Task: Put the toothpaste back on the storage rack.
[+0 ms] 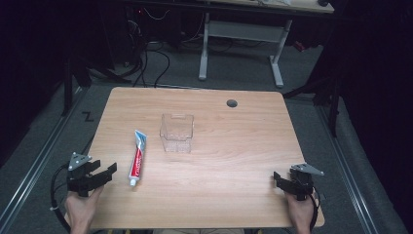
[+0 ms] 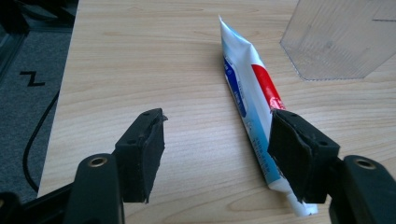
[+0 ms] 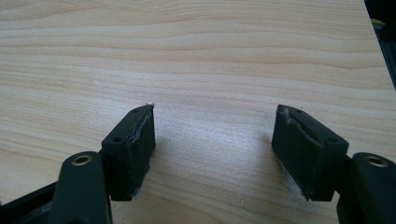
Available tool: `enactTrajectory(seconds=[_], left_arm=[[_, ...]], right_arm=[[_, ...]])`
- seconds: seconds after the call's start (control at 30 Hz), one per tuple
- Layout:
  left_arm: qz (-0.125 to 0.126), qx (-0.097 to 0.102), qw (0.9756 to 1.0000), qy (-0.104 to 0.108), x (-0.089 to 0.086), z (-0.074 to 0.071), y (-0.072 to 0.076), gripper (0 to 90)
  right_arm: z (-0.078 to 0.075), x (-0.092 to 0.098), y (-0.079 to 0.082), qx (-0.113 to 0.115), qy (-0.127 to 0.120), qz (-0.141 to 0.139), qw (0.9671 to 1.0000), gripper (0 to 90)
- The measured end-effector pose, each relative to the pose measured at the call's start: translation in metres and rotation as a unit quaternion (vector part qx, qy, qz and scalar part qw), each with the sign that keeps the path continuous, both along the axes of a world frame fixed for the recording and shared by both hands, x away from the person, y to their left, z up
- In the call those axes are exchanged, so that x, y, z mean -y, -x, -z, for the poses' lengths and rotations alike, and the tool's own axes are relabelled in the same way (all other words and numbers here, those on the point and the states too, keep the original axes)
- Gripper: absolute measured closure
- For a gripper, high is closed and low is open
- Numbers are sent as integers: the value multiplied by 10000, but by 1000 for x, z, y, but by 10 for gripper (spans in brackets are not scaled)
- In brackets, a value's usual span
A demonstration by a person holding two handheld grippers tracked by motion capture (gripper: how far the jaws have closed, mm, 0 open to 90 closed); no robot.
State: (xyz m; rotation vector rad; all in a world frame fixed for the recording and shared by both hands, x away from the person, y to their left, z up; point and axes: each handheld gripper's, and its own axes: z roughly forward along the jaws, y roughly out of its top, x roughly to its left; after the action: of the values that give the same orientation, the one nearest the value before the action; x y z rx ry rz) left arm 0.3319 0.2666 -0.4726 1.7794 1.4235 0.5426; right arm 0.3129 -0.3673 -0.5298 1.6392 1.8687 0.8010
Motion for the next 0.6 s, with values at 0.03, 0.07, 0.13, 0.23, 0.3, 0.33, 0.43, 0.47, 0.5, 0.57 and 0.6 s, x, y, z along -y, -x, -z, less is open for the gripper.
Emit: enactTrajectory(seconds=[0.03, 0.07, 0.13, 0.23, 0.3, 0.33, 0.43, 0.47, 0.5, 0.57, 0.6], left_arm=[[25, -22, 10000, -17, 1, -1, -1, 365], [45, -62, 10000, -59, 3, -3, -3, 371], [81, -212, 9995, -206, 7, -5, -7, 407], [246, -417, 9984, -284, 14, -7, -14, 413], [326, -505, 9977, -299, 19, -8, -18, 410], [371, -541, 9973, -342, 22, -9, -21, 408], [474, -597, 9961, -456, 31, -11, -27, 403], [490, -606, 9957, -493, 33, -11, -29, 405], [518, -623, 9950, -589, 37, -12, -31, 410], [562, -633, 9938, -726, 43, -13, -35, 414], [578, -637, 9933, -768, 45, -13, -37, 416]], right_arm=[[0, 0, 0, -1, -3, 0, 10000, 303], [0, 0, 0, 0, -5, 0, 10000, 303], [0, 0, 0, 8, -12, -9, 10000, 303], [0, 0, 0, 6, -18, -11, 10000, 302], [0, 0, 0, 5, -23, -12, 10000, 302], [0, 0, 0, 5, -23, -13, 10000, 301], [0, 0, 0, 3, -24, -15, 10000, 300], [0, 0, 0, 0, -20, -14, 10000, 300], [0, 0, 0, 1, -18, -14, 10000, 300], [0, 0, 0, 3, -22, -16, 10000, 300], [0, 0, 0, 4, -24, -17, 10000, 300]])
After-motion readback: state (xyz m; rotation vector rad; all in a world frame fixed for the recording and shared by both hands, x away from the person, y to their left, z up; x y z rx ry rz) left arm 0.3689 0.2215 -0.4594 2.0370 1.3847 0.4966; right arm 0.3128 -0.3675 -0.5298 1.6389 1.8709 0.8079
